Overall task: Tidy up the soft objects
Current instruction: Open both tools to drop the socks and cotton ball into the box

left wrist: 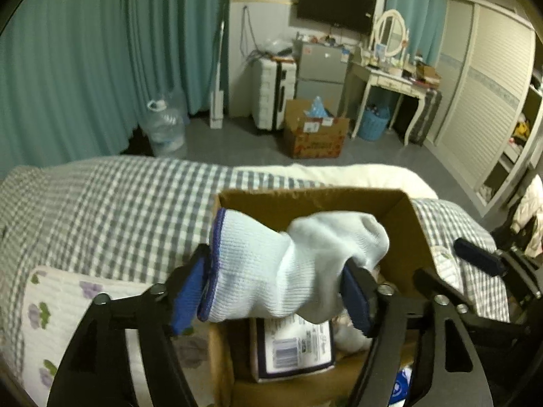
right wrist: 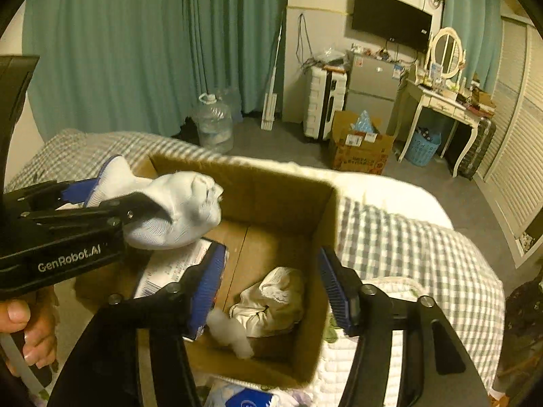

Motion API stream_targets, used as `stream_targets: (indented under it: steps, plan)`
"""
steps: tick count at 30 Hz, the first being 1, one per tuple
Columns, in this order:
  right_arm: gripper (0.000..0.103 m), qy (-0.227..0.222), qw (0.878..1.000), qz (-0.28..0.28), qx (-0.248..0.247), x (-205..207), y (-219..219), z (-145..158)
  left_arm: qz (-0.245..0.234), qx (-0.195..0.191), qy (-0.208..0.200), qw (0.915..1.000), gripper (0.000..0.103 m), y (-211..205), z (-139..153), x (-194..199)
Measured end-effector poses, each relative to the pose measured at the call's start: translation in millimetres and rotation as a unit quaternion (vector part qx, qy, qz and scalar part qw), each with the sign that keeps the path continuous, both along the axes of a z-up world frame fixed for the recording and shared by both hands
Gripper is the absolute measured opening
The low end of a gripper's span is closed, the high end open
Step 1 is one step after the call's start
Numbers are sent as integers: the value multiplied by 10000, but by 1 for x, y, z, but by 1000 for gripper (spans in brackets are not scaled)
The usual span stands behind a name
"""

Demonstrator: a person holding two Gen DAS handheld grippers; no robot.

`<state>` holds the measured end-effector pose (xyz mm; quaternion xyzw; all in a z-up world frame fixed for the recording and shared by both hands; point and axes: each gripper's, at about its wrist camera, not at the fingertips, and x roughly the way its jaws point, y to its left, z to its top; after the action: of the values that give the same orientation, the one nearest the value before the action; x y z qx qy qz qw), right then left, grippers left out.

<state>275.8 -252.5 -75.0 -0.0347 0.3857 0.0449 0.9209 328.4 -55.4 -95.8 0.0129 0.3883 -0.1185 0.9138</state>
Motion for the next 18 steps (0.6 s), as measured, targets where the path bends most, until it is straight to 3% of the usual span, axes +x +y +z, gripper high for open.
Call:
stream_targets:
  steps: [2, 5, 9, 11, 13, 18]
  plan:
    - [63, -115, 9999, -31, -20, -9, 0, 15, 0, 74, 39, 10000, 75, 3, 7, -4]
    - [65, -265, 9996, -65, -79, -26, 0, 35, 227, 550, 387, 9975, 83, 3, 3, -2]
    - [67, -383, 9991, -119, -139, -47, -1, 55, 81, 355, 818, 9960, 84, 10, -7, -10]
    - [69, -402, 9990, -148, -147, -57, -1, 64, 125, 593, 1007, 9931, 84, 8, -17, -13]
    - [69, -436, 9988, -179, -126, -69, -2, 72, 217, 639, 966, 9930, 84, 11, -16, -20]
    - [70, -648, 9975, -227, -149, -98, 1, 99, 235, -62, 380, 9990, 84, 32, 25, -57]
